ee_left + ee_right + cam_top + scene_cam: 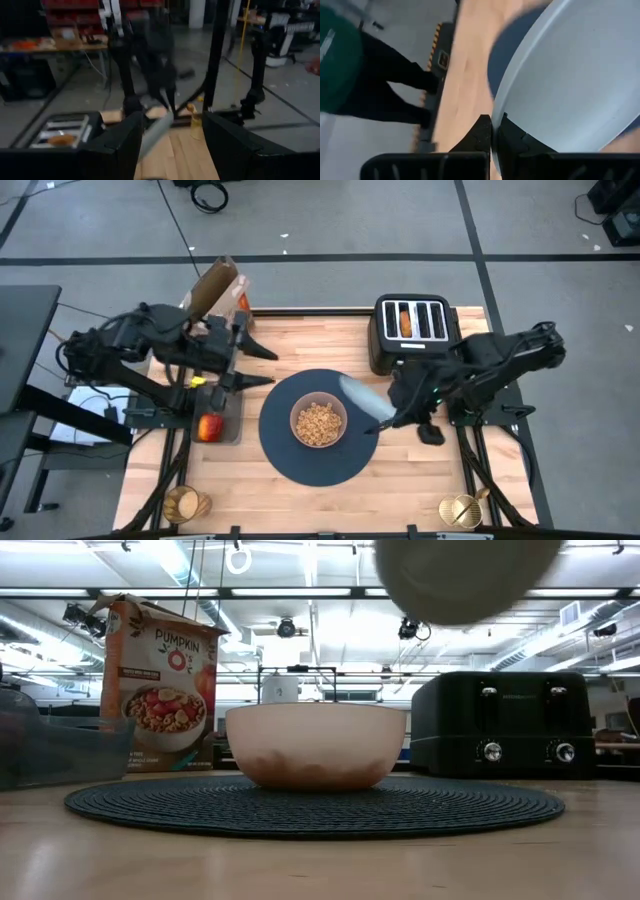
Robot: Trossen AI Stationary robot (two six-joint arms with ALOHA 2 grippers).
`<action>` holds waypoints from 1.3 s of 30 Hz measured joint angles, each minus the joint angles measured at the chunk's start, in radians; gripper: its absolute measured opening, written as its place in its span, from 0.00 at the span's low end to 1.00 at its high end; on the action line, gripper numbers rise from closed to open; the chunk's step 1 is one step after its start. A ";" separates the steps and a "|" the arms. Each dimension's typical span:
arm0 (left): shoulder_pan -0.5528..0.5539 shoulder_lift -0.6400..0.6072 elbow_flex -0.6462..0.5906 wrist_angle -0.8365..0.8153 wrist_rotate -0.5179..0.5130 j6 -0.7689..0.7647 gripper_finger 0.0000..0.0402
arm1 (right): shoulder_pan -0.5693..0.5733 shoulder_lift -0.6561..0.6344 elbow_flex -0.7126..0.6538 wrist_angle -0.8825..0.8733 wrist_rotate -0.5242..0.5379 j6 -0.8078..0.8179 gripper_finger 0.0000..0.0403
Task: Arrange a breakfast setting
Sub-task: Put the blue plate on the bottom left of the orange bowl on the blue placemat
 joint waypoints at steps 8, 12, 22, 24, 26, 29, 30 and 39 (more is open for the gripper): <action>0.048 0.134 0.001 0.101 0.204 -0.081 0.73 | -0.059 0.011 0.058 0.133 -0.064 -0.423 0.03; 0.102 0.216 0.002 0.125 0.359 -0.120 0.76 | -0.092 0.046 0.058 0.147 -0.151 -0.564 0.03; 0.134 0.332 0.002 0.143 0.544 -0.050 0.71 | -0.138 0.091 0.058 0.193 -0.233 -0.570 0.03; 0.132 0.339 0.002 0.139 0.542 -0.037 0.70 | -0.150 0.092 0.058 0.227 -0.233 -0.519 0.03; 0.132 0.344 0.002 0.133 0.521 -0.029 0.69 | -0.158 0.091 0.058 0.268 -0.242 -0.486 0.03; 0.138 0.343 0.002 0.120 0.468 -0.028 0.65 | -0.163 0.091 0.057 0.306 -0.267 -0.469 0.03; 0.142 0.342 0.002 0.116 0.461 -0.028 0.63 | -0.164 0.091 0.057 0.307 -0.273 -0.470 0.03; 0.147 0.342 0.002 0.046 0.467 0.031 0.22 | -0.180 0.093 0.056 0.303 -0.254 -0.474 0.04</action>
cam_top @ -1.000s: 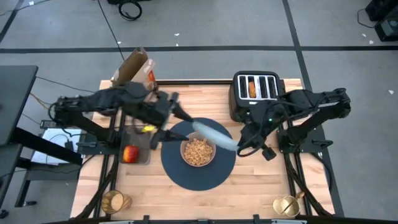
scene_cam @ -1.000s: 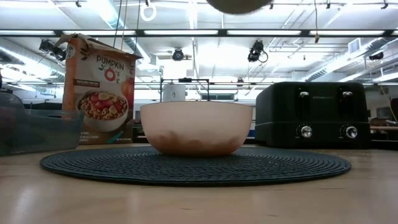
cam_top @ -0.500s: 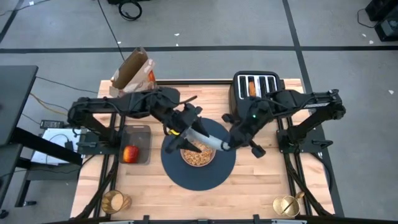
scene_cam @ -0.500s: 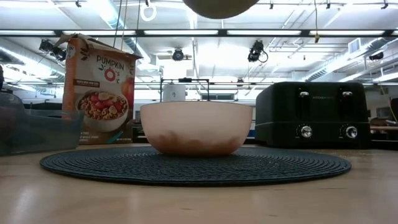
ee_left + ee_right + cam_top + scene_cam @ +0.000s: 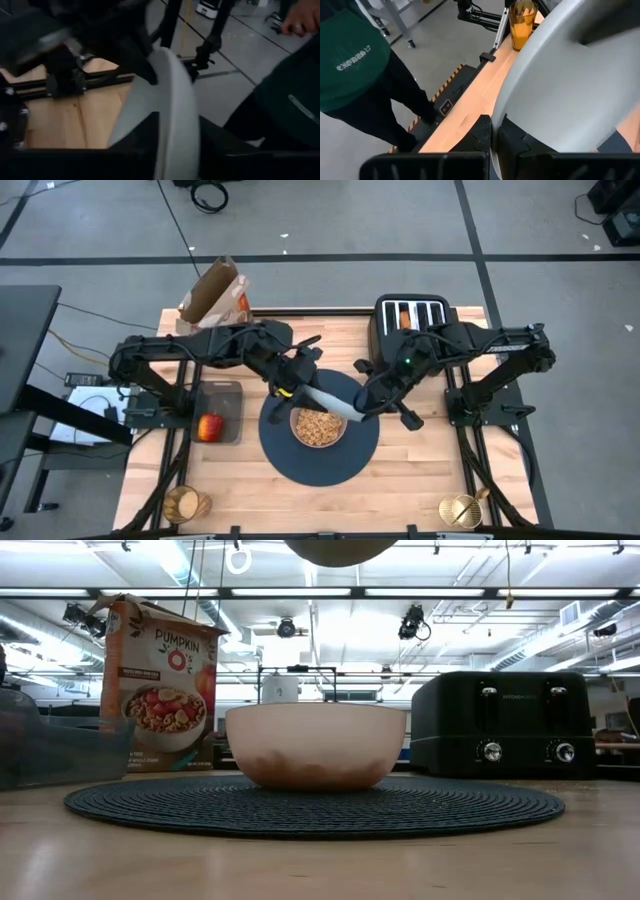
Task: Arrange a breakfast setting
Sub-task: Put the blue plate on the bottom left of the orange bowl on the blue placemat
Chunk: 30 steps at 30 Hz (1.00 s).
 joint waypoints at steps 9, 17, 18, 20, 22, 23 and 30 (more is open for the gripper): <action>0.007 -0.044 0.001 -0.032 -0.049 -0.005 0.10 | -0.008 -0.022 0.004 0.027 0.122 0.042 0.23; 0.007 -0.172 0.003 -0.132 -0.148 -0.102 0.10 | -0.008 -0.104 0.110 0.010 0.298 0.018 0.44; 0.007 -0.193 0.003 -0.142 -0.149 -0.138 0.09 | -0.010 -0.114 0.123 0.012 0.309 0.019 0.45; -0.001 -0.228 0.004 -0.187 -0.144 -0.221 0.09 | -0.010 -0.141 0.136 0.018 0.346 0.024 0.45; -0.029 -0.259 0.006 -0.270 -0.137 -0.290 0.10 | -0.010 -0.171 0.139 0.051 0.397 0.027 0.45; -0.053 -0.264 0.006 -0.341 -0.137 -0.324 0.10 | -0.010 -0.182 0.139 0.060 0.428 0.027 0.45; -0.242 -0.226 0.004 -0.597 -0.328 -0.528 0.10 | -0.010 -0.212 0.139 0.063 0.624 0.027 0.45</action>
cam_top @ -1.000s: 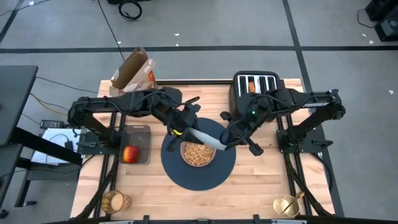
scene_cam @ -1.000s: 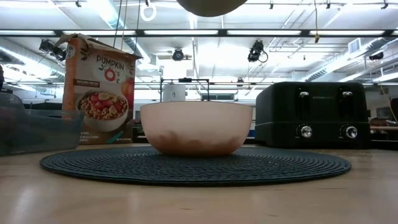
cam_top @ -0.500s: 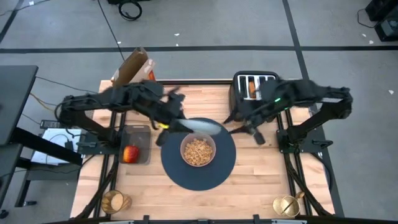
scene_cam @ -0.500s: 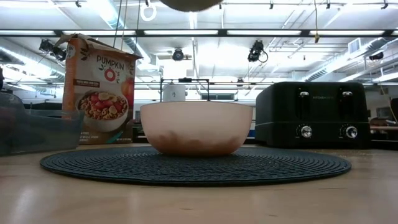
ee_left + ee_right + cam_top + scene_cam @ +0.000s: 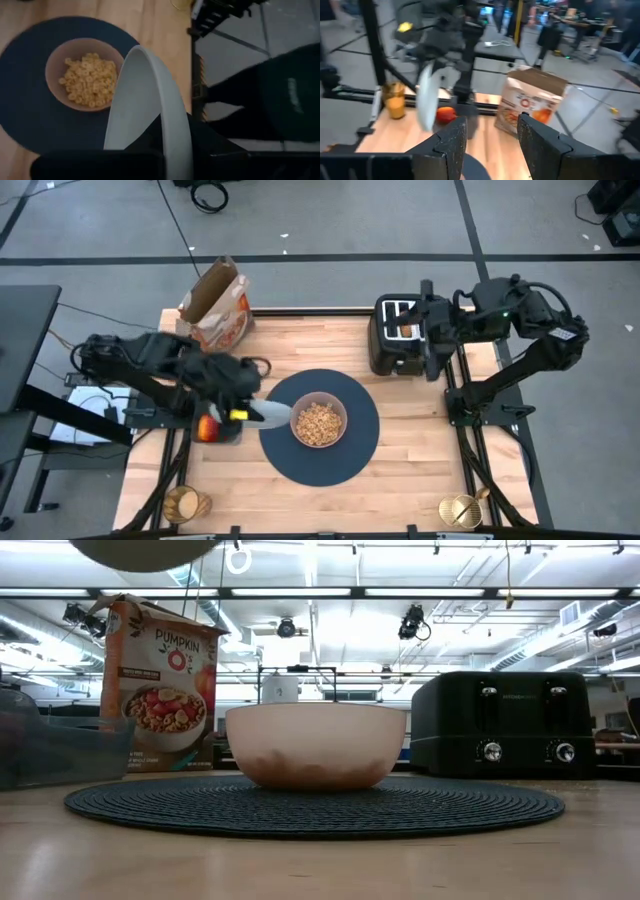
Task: Arrange a breakfast setting
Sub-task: Put the blue plate on the bottom left of the orange bowl on the blue placemat
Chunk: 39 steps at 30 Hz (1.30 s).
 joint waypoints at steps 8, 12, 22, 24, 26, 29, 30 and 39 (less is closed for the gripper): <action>-0.162 0.130 -0.002 0.026 -0.221 -0.039 0.10 | -0.038 0.026 -0.001 -0.001 0.160 -0.008 0.45; -0.226 0.216 -0.002 0.036 -0.231 -0.107 0.09 | -0.073 0.035 -0.001 -0.010 0.198 -0.008 0.45; -0.353 0.384 -0.002 0.176 -0.325 -0.344 0.09 | -0.076 0.033 -0.001 -0.200 0.189 0.002 0.45; -0.364 0.395 -0.002 0.217 -0.324 -0.389 0.09 | -0.066 0.033 -0.001 -0.264 0.187 0.013 0.45; -0.372 0.396 -0.002 0.271 -0.324 -0.410 0.09 | -0.056 0.033 -0.002 -0.319 0.187 0.028 0.45; -0.373 0.394 0.004 0.329 -0.324 -0.420 0.09 | -0.035 0.030 -0.002 -0.385 0.186 0.112 0.45; -0.373 0.394 0.020 0.321 -0.320 -0.412 0.09 | -0.025 0.029 -0.002 -0.408 0.186 0.152 0.45; -0.461 0.393 0.284 0.204 -0.410 -0.217 0.09 | 0.089 0.026 -0.002 -0.510 0.196 0.555 0.45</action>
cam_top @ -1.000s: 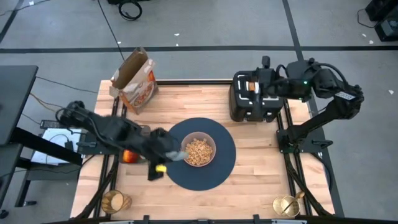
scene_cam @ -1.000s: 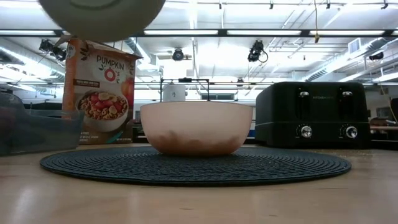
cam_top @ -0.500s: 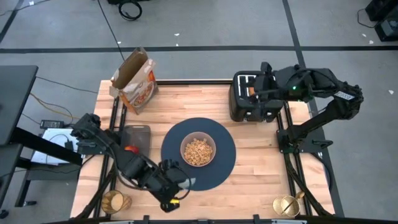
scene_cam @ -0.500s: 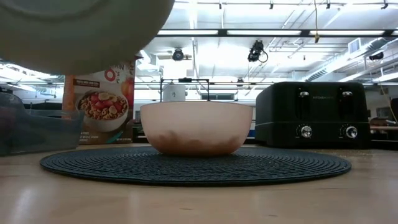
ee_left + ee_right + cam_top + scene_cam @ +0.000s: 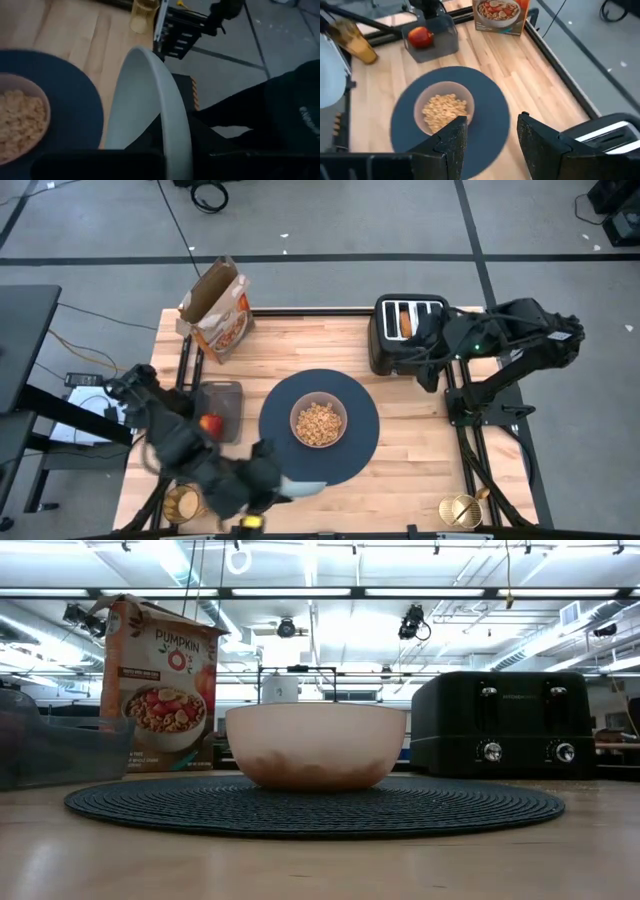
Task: Arrange a breakfast setting
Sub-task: Put the blue plate on the bottom left of the orange bowl on the blue placemat
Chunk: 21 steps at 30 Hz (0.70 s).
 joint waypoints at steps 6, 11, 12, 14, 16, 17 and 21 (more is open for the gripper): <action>-0.166 0.024 0.010 -0.044 -0.183 0.002 0.09 | 0.072 0.019 -0.031 0.011 0.088 0.171 0.45; -0.233 0.118 0.008 -0.221 -0.313 0.006 0.09 | 0.120 0.058 -0.068 0.023 0.096 0.282 0.45; -0.233 0.138 0.008 -0.273 -0.314 0.001 0.09 | 0.128 0.069 -0.071 0.024 0.096 0.297 0.45; -0.232 0.180 0.008 -0.367 -0.315 -0.019 0.09 | 0.147 0.093 -0.072 0.030 0.096 0.324 0.45; -0.231 0.226 0.008 -0.389 -0.316 -0.006 0.09 | 0.167 0.117 -0.072 0.036 0.096 0.348 0.45; -0.227 0.249 0.008 -0.391 -0.318 0.011 0.09 | 0.178 0.129 -0.072 0.041 0.096 0.359 0.45; -0.218 0.334 0.008 -0.398 -0.329 0.088 0.10 | 0.220 0.166 -0.072 0.080 0.096 0.387 0.45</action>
